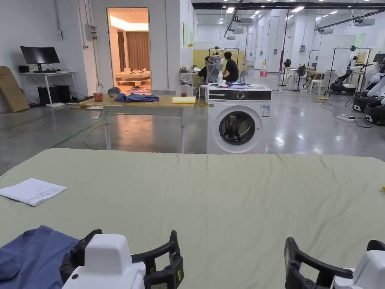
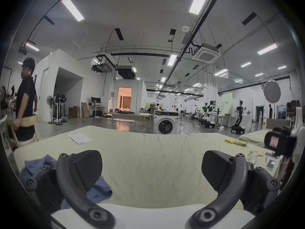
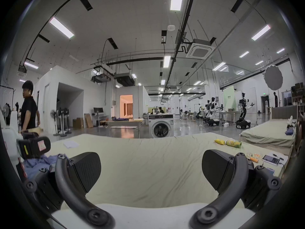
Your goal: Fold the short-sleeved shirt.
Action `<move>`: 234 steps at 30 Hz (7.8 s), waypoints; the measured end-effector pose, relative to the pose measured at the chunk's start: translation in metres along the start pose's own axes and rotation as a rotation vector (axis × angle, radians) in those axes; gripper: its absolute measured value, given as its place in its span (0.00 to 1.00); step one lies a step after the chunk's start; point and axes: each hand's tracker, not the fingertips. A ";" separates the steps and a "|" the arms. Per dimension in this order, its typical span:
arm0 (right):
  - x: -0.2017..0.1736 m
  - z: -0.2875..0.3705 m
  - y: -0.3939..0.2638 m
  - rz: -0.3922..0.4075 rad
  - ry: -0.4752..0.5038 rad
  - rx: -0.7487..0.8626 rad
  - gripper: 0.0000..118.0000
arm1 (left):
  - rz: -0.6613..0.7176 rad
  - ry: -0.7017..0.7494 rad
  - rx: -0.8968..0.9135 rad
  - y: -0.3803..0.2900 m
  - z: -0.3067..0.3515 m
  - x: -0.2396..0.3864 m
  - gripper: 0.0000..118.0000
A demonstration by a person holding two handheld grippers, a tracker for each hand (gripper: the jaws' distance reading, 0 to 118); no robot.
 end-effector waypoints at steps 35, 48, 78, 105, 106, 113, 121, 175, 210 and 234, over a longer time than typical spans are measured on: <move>-0.010 0.008 -0.011 0.005 -0.003 0.091 1.00 | -0.079 -0.031 0.112 0.006 0.009 0.001 0.93; -0.010 0.010 -0.010 0.019 0.008 0.064 1.00 | -0.092 0.004 0.125 0.003 0.010 0.001 0.93; 0.004 -0.001 -0.008 -0.066 -0.040 0.013 0.00 | -0.077 -0.010 0.027 0.008 0.026 -0.018 0.00; -0.118 -0.052 -0.021 0.016 0.407 -0.154 0.00 | -0.075 0.345 -0.290 0.014 -0.013 -0.243 0.00; -0.114 -0.054 -0.023 0.020 0.392 -0.164 0.00 | -0.053 0.310 -0.382 0.005 -0.034 -0.258 0.03; -0.082 -0.068 -0.045 0.047 0.314 -0.270 0.00 | 0.109 0.274 -0.879 -0.092 -0.156 -0.316 0.82; -0.079 -0.081 -0.065 0.056 0.277 -0.373 0.00 | 0.049 0.324 -0.948 -0.141 -0.215 -0.310 0.91; 0.065 0.014 -0.011 -0.068 0.030 -0.254 0.00 | 0.065 -0.435 -0.926 -0.092 -0.185 0.100 0.09; 0.011 -0.006 -0.014 -0.062 0.103 -0.136 0.00 | 0.063 0.097 -0.187 0.012 -0.024 -0.088 0.00; 0.018 -0.065 -0.059 0.000 0.099 -0.342 0.00 | -0.188 -0.044 -0.813 -0.146 -0.257 -0.125 0.14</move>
